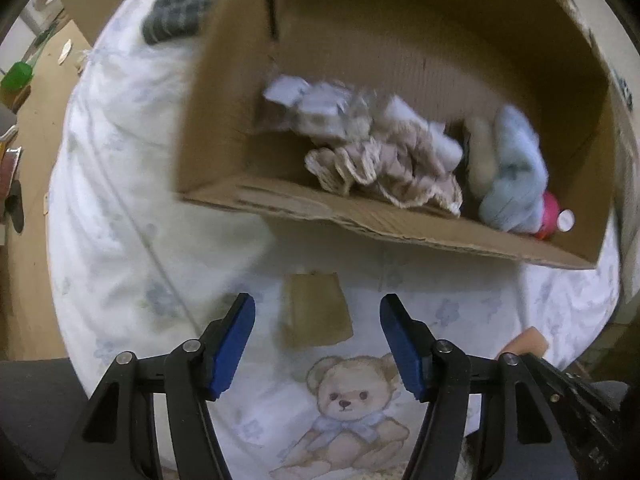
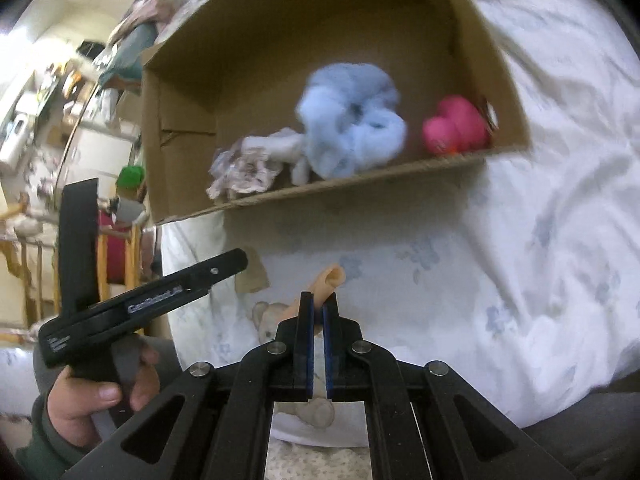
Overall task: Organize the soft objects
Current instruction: 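Grasp the peach foam roller with the right tool while the left tool grasps the tan cardboard tag, then carry the foam roller and the tan tag over the box, then open both tools to drop the roller and tag into the box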
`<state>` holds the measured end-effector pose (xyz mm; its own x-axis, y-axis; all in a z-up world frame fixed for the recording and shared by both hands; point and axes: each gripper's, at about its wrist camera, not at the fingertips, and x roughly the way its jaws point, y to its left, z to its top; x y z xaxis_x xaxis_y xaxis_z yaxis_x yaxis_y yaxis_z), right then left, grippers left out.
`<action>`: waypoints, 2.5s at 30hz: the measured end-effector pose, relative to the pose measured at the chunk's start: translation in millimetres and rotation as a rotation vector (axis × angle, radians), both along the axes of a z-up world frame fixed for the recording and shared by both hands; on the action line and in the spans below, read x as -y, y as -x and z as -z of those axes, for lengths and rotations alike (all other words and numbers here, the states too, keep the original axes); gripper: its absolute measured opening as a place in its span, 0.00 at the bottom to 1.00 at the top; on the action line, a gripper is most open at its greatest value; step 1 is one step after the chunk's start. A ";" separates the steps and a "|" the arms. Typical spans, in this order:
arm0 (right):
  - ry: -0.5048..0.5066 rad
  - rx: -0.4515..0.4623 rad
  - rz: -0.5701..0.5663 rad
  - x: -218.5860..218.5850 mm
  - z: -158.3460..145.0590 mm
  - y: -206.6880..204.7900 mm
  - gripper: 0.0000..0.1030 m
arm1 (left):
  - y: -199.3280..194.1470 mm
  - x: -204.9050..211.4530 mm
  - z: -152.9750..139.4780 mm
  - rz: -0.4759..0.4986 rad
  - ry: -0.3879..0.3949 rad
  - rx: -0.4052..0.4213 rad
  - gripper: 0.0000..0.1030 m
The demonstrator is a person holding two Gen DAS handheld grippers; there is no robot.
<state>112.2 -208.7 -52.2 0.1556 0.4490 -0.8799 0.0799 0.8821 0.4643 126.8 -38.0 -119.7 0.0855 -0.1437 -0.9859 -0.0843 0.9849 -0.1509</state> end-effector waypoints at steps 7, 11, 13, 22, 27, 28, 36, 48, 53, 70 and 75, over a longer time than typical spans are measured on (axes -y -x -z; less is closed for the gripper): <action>0.001 0.021 0.009 11.0 -0.7 -1.3 0.05 | -3.9 9.2 14.7 0.028 -0.030 -0.034 0.22; -0.016 0.018 0.012 11.8 -2.2 -3.4 0.05 | -2.3 3.6 11.3 0.036 -0.014 -0.021 0.09; -0.024 0.023 0.005 8.3 -2.9 -5.6 0.05 | -0.1 -1.6 8.1 0.037 -0.014 -0.011 0.08; -0.027 0.043 -0.017 -0.5 -7.9 -8.3 0.05 | 13.0 -36.2 -19.2 -0.003 0.001 0.041 0.07; -0.033 0.060 -0.017 -3.5 -13.5 -5.7 0.05 | 27.5 -47.2 -49.3 -0.001 0.015 0.114 0.07; -0.036 0.067 -0.018 -4.1 -15.7 -4.9 0.05 | 32.6 -51.4 -58.3 -0.004 0.021 0.128 0.07; -0.058 0.161 -0.022 -4.8 -58.0 -3.2 0.05 | 48.5 -71.8 -122.7 -0.038 0.190 0.238 0.07; -0.020 0.321 -0.036 7.5 -98.0 -53.7 0.05 | -21.5 -14.0 -162.2 0.084 0.131 0.385 0.07; 0.005 0.294 -0.026 7.6 -68.8 -64.7 0.05 | -34.9 5.2 -125.0 0.135 0.097 0.371 0.08; 0.049 0.186 -0.077 -10.2 -29.4 -75.8 0.06 | -38.2 11.5 -92.0 0.157 -0.001 0.386 0.16; 0.045 0.189 -0.063 -5.9 -29.9 -75.9 0.07 | -39.6 7.6 -91.7 0.141 0.014 0.378 0.21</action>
